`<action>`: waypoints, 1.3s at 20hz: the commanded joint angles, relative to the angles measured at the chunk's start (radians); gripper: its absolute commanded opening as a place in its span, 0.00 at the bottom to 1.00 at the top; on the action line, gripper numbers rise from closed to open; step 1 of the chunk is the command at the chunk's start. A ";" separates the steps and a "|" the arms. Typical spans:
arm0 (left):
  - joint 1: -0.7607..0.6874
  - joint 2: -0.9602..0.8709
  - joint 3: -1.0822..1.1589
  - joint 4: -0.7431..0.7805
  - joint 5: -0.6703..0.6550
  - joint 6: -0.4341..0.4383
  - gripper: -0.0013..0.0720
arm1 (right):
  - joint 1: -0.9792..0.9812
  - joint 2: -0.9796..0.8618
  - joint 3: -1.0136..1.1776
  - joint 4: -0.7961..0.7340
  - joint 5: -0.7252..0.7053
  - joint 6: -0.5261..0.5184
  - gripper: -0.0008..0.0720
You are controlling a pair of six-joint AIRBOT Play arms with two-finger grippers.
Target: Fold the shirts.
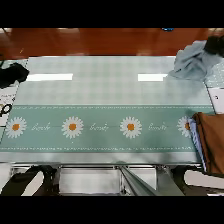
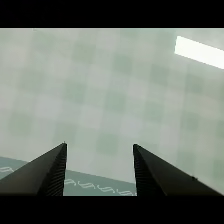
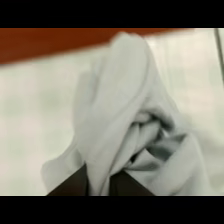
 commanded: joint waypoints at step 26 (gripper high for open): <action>0.015 0.203 -0.365 -0.446 -0.251 0.199 0.71 | 1.023 -0.188 -0.355 0.421 -0.211 0.093 0.18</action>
